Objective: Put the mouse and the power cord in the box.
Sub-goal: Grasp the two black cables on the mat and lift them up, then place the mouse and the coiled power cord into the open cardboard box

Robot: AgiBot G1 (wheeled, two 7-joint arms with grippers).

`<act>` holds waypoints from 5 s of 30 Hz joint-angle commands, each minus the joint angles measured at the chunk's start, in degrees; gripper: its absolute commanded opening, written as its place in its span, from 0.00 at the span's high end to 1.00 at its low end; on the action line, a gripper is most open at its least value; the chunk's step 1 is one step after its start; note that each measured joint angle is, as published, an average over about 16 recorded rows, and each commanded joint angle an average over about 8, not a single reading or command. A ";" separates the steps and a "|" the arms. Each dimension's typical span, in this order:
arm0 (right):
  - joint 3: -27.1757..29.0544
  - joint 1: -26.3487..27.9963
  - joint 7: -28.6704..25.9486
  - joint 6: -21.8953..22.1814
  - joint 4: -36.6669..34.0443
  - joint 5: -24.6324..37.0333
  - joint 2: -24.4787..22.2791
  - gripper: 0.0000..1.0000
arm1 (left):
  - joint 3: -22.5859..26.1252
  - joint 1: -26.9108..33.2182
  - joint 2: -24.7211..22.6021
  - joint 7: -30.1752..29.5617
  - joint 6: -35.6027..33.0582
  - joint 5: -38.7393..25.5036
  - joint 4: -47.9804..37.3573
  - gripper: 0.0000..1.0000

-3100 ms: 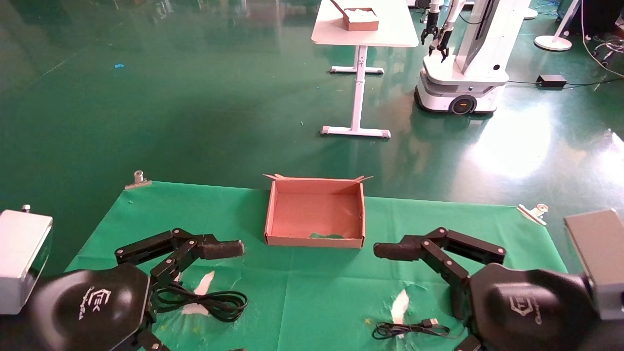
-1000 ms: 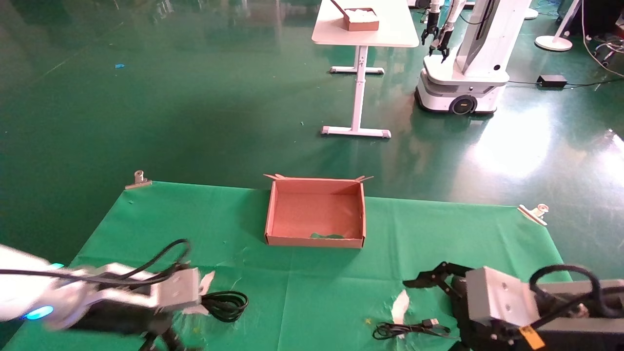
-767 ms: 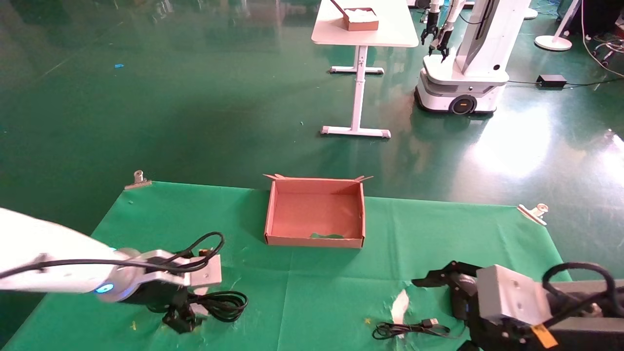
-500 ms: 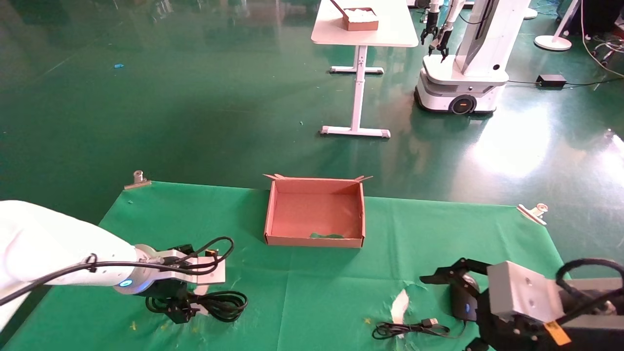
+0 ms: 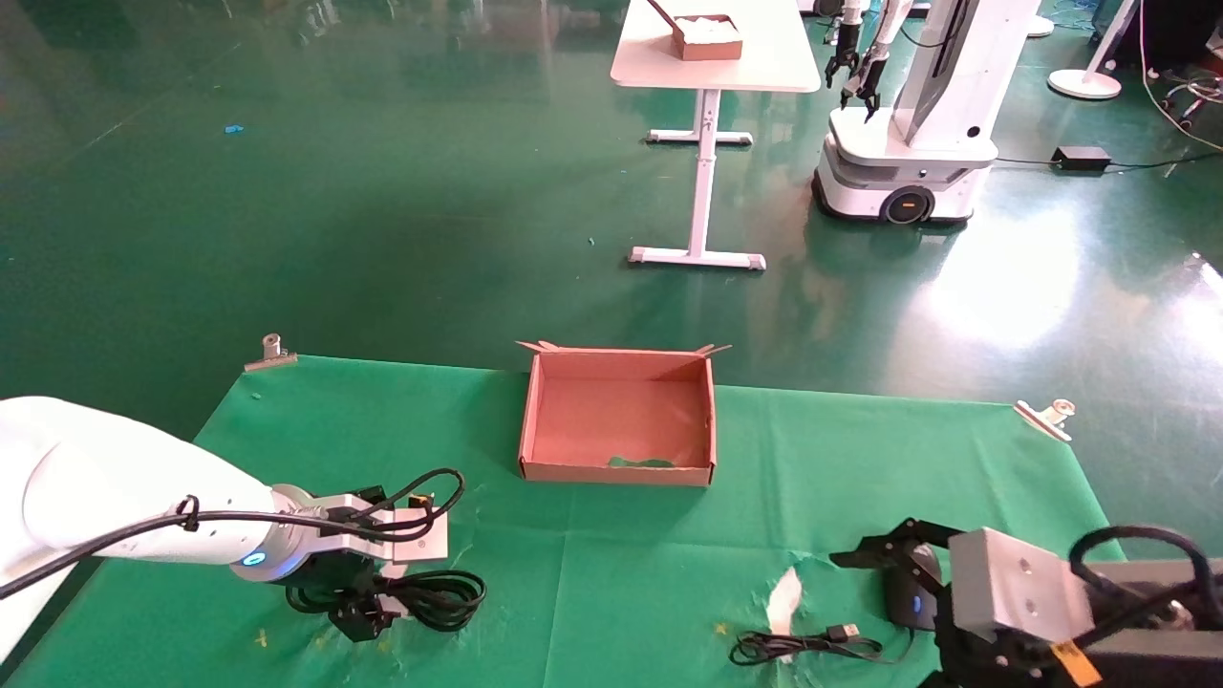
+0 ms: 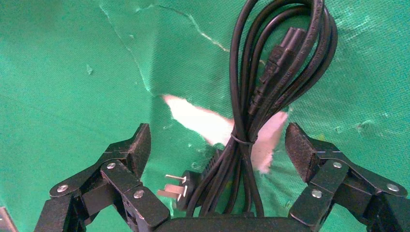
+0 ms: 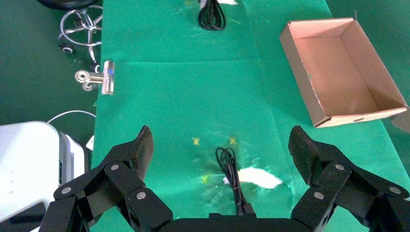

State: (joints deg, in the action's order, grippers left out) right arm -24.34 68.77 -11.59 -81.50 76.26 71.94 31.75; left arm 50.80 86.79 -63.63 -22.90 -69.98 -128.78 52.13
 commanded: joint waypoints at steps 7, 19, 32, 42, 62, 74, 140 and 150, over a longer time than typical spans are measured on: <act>-0.14 -0.02 -0.20 0.07 0.13 0.48 -0.25 0.00 | 0.79 -0.36 -0.31 0.10 0.25 -1.43 0.55 0.00; -5.10 0.65 3.02 3.91 -0.15 14.47 4.11 0.00 | 0.89 -0.59 -0.19 -0.49 0.13 -1.81 1.32 0.00; -13.90 6.29 1.22 9.23 -10.95 34.79 19.23 0.00 | 0.90 -0.63 -0.15 -0.60 0.09 -1.84 1.47 0.00; -15.50 7.88 1.31 10.62 -16.57 38.15 23.11 0.08 | 0.94 -0.64 -0.15 -0.61 0.12 -1.88 1.48 0.19; -15.19 7.67 1.43 10.49 -15.92 37.47 22.45 1.00 | 0.90 -0.65 -0.13 -0.60 0.10 -1.85 1.47 1.00; -14.89 7.23 2.23 10.88 -16.27 37.11 21.70 1.00 | 0.90 -0.65 -0.13 -0.60 0.10 -1.85 1.47 1.00; 0.90 16.80 2.02 4.09 -15.34 18.52 -1.90 1.00 | 21.39 11.07 -15.24 2.74 32.88 13.82 -9.86 0.00; 1.71 17.94 2.23 2.41 -14.53 16.25 -2.10 1.00 | 27.61 12.81 -15.21 0.96 35.47 17.88 -10.38 0.00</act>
State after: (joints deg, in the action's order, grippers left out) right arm -22.63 86.55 -9.52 -78.96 61.89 88.18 29.66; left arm 78.18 99.60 -78.82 -21.96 -34.56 -110.99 41.59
